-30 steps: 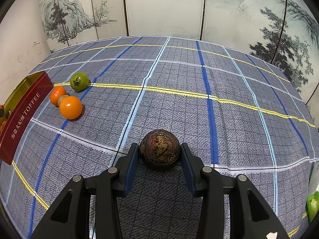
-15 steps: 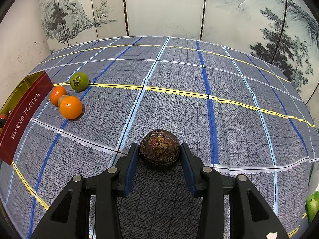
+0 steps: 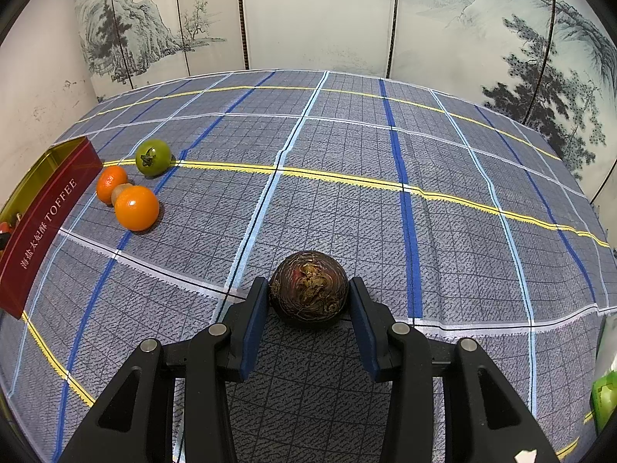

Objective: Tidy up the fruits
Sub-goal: 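Carry the red tomato into the gold tin with the left gripper and release, then lift the left gripper out of the tin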

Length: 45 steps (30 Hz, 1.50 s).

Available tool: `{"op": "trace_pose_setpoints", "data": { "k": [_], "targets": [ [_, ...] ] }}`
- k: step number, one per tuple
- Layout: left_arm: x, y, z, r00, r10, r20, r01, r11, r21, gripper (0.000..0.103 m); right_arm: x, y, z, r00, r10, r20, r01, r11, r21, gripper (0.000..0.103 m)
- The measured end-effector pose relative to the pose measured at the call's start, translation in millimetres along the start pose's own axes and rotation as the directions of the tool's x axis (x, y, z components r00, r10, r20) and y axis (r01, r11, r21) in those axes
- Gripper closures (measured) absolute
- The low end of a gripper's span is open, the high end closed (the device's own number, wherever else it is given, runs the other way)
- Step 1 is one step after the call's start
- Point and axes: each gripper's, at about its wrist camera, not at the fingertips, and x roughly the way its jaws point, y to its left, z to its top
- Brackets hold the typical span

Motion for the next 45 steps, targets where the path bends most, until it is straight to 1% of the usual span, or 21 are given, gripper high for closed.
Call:
{"op": "trace_pose_setpoints", "data": {
  "k": [8, 15, 24, 33, 38, 40, 42, 45],
  "targets": [
    [-0.1, -1.7, -0.8, 1.000, 0.004, 0.001, -0.004, 1.000, 0.007, 0.069, -0.2, 0.4, 0.0, 1.000, 0.000, 0.000, 0.000, 1.000, 0.000, 0.063],
    [0.8, -5.2, -0.6, 1.000, -0.004, 0.001, 0.004, 1.000, 0.018, 0.061, -0.2, 0.5, -0.1, 1.000, -0.001, 0.000, 0.001, 1.000, 0.000, 0.063],
    [-0.1, -6.5, -1.3, 1.000, -0.007, 0.008, 0.007, 1.000, 0.021, 0.060, 0.0, 0.8, -0.2, 1.000, -0.001, 0.000, 0.001, 1.000, 0.000, 0.063],
    [-10.0, -7.3, -2.1, 0.999, 0.017, 0.042, -0.019, 0.999, 0.034, 0.059, 0.1, 0.8, -0.5, 1.000, -0.004, 0.001, 0.004, 1.000, -0.002, 0.064],
    [-20.9, -3.4, -0.8, 0.997, 0.030, 0.078, -0.032, 0.999, 0.023, 0.059, -0.2, 0.5, -0.6, 1.000, -0.009, 0.002, 0.009, 1.000, -0.001, 0.065],
    [-25.4, -0.1, -0.2, 0.995, 0.035, 0.092, -0.036, 0.999, 0.012, 0.056, 0.2, -0.5, -0.9, 1.000, -0.012, 0.002, 0.012, 1.000, 0.001, 0.065],
    [-28.9, 3.0, -0.4, 0.994, 0.041, 0.105, -0.041, 0.999, 0.003, 0.049, 0.5, -2.0, -1.1, 1.000, -0.016, 0.002, 0.016, 1.000, 0.008, 0.066],
    [-32.1, 8.2, -1.8, 0.992, 0.060, 0.115, -0.059, 0.998, -0.005, 0.047, -0.1, -3.0, -2.1, 1.000, -0.019, 0.005, 0.019, 1.000, 0.022, 0.066]
  ]
}}
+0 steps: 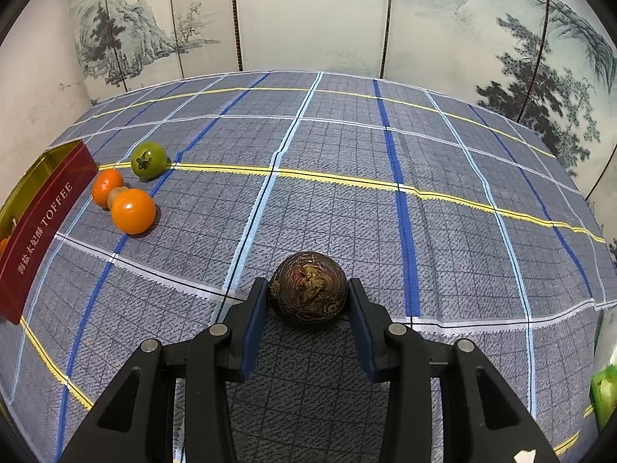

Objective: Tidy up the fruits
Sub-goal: 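Lift the left gripper out of the tin, then carry the brown patterned ball into the gold tin with the right gripper and open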

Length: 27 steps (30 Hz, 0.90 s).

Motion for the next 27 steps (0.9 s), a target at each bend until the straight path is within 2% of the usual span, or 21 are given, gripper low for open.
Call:
{"op": "trace_pose_setpoints", "data": {
  "k": [6, 12, 16, 22, 27],
  "targets": [
    [-1.6, 12.6, -3.5, 1.000, 0.003, -0.005, -0.003, 0.999, -0.037, 0.046, -9.1, 7.2, 2.0, 0.999, 0.024, 0.026, -0.025, 0.999, 0.026, 0.066],
    [-4.6, 20.8, -7.1, 1.000, 0.010, -0.005, -0.010, 0.999, -0.052, 0.045, -19.8, 31.7, 8.3, 0.997, 0.070, 0.042, -0.070, 0.997, -0.020, 0.066],
    [-9.2, 29.0, -9.2, 1.000, 0.012, -0.008, -0.013, 0.998, -0.060, 0.042, -29.0, 54.9, 14.0, 0.990, 0.131, 0.052, -0.128, 0.990, -0.053, 0.066],
    [-17.6, 45.1, -13.4, 0.999, 0.051, 0.004, -0.050, 0.996, -0.076, 0.038, -47.5, 104.9, 24.6, 0.965, 0.253, 0.064, -0.243, 0.961, -0.134, 0.066],
    [-22.1, 57.8, -17.7, 0.997, 0.072, 0.003, -0.072, 0.993, -0.094, 0.038, -61.2, 158.7, 29.4, 0.936, 0.348, 0.057, -0.327, 0.917, -0.229, 0.066]
  ]
}}
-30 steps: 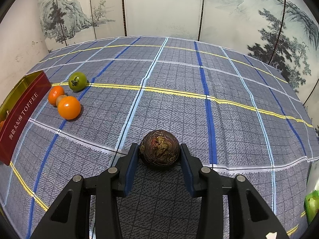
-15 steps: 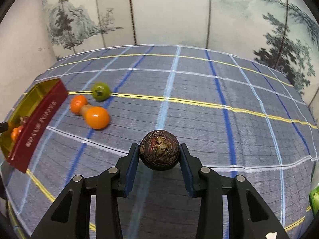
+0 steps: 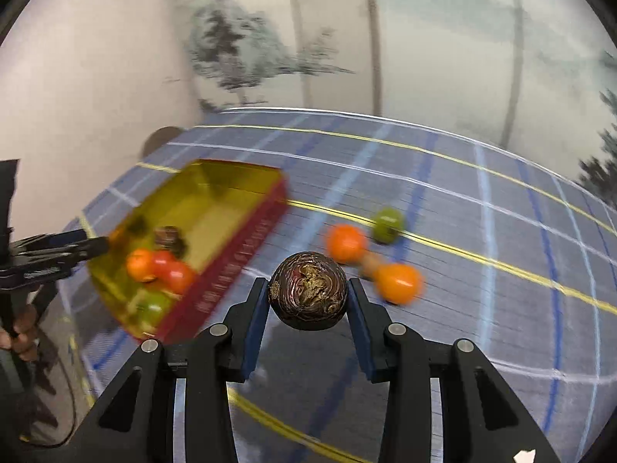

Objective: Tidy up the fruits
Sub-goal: 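Carry the brown patterned ball into the gold tin with the right gripper and open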

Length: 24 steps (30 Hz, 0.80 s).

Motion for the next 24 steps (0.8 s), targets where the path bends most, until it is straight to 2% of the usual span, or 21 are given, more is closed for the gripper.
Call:
{"op": "trace_pose_setpoints", "data": {
  "k": [6, 11, 17, 24],
  "targets": [
    [-1.3, 11.8, -4.6, 1.000, 0.019, -0.006, -0.020, 1.000, -0.017, 0.038, 16.9, 60.3, 11.8, 0.995, 0.094, -0.019, -0.096, 0.991, -0.094, 0.066],
    [0.6, 22.9, -9.1, 0.999, 0.034, -0.019, -0.035, 0.999, -0.037, 0.038, 37.4, 96.8, 14.5, 0.990, 0.128, -0.056, -0.135, 0.978, -0.158, 0.066],
    [0.5, 32.7, -11.0, 0.999, 0.046, -0.027, -0.047, 0.998, -0.051, 0.038, 62.0, 119.8, 9.3, 0.983, 0.146, -0.112, -0.165, 0.970, -0.181, 0.066],
    [0.6, 46.4, -12.0, 0.997, 0.062, -0.034, -0.064, 0.995, -0.078, 0.038, 75.0, 126.9, 7.1, 0.980, 0.142, -0.139, -0.167, 0.967, -0.194, 0.066]
  ]
}}
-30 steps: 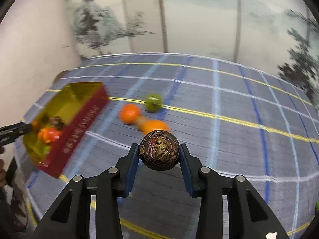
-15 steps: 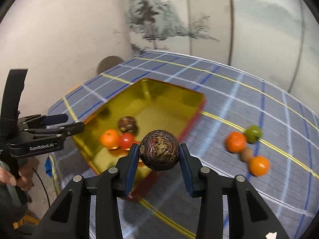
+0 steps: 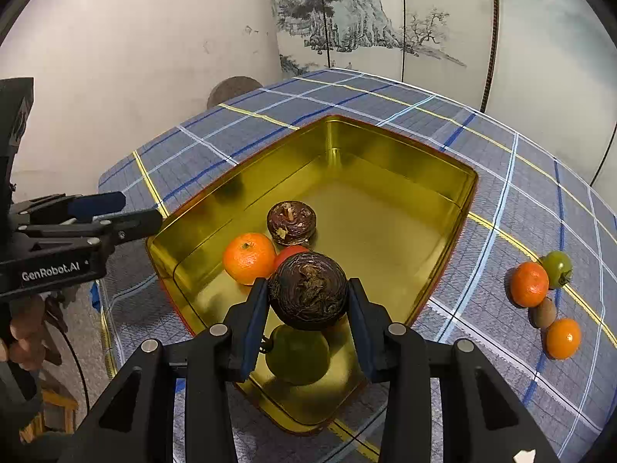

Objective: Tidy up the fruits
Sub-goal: 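Carry the brown patterned ball into the gold tin with the right gripper and open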

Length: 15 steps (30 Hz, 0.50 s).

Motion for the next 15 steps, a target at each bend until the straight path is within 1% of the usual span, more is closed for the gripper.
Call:
{"op": "trace_pose_setpoints", "data": {
  "k": [7, 15],
  "targets": [
    [1.0, 8.1, -1.7, 1.000, 0.006, -0.006, -0.006, 1.000, -0.015, 0.038, 8.2, 5.4, 2.0, 1.000, 0.006, -0.013, -0.006, 1.000, -0.008, 0.066],
    [0.2, 10.8, -4.4, 1.000, 0.002, -0.007, -0.002, 1.000, -0.016, 0.038, 9.9, 7.5, 3.5, 1.000, -0.004, -0.022, 0.004, 1.000, -0.022, 0.064]
  ]
}}
